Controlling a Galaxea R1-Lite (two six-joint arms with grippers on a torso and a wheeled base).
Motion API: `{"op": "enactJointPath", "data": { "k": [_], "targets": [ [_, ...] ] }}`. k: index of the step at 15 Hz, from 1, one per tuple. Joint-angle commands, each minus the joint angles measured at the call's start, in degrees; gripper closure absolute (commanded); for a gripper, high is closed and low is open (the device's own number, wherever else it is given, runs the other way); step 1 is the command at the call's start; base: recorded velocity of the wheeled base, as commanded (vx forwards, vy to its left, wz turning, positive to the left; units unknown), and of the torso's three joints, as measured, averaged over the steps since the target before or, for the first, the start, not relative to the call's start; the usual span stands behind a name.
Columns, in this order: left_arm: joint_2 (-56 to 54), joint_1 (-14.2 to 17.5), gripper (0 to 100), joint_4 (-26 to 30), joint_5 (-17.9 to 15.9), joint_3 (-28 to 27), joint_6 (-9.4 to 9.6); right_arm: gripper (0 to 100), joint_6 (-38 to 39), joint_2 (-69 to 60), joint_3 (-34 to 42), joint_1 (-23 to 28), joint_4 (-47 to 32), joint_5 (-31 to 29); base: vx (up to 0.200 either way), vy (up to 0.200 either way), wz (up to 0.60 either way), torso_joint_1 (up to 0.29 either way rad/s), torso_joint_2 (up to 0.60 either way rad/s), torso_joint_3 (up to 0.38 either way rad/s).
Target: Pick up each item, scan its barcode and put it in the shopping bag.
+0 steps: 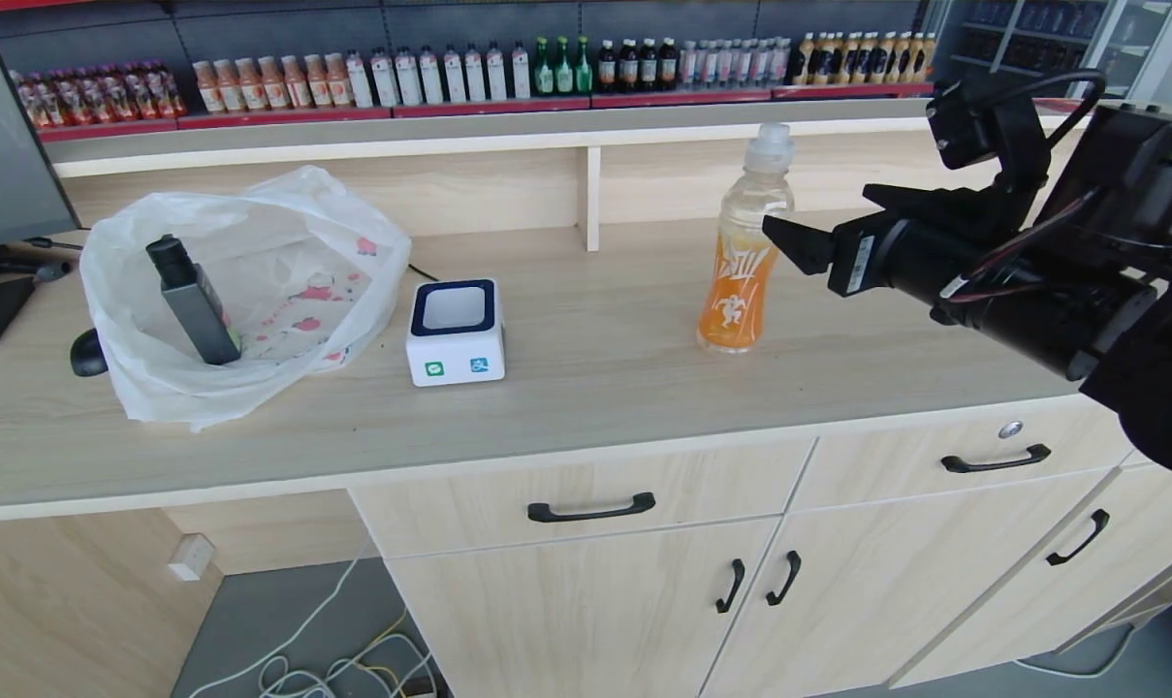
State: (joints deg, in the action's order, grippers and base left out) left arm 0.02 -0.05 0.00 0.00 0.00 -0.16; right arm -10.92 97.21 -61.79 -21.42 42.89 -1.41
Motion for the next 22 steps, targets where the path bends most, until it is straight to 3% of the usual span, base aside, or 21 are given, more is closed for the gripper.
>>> {"op": "enactJointPath", "data": {
  "k": [1,6,13,22],
  "targets": [
    [-0.02,0.05,0,0.00,0.00,0.00,-0.02,0,-1.12,3.34,-0.61,-0.38,0.71,0.01,0.000,0.000,0.00,0.000,0.00,0.000],
    [-0.02,0.05,0,0.00,0.00,0.00,-0.02,0,-0.50,7.47,-0.70,-0.38,7.47,0.10,0.000,0.000,0.00,0.000,0.00,0.000],
    [-0.02,0.05,0,0.00,0.00,0.00,-0.02,0,7.32,10.63,-3.33,-0.20,7.65,-0.43,0.000,0.000,0.00,0.000,0.00,0.000],
    [-0.02,0.05,0,0.00,0.00,0.00,-0.02,0,6.62,17.49,-7.29,1.12,13.89,-1.05,0.000,0.000,0.00,0.000,0.00,0.000]
  ]
}}
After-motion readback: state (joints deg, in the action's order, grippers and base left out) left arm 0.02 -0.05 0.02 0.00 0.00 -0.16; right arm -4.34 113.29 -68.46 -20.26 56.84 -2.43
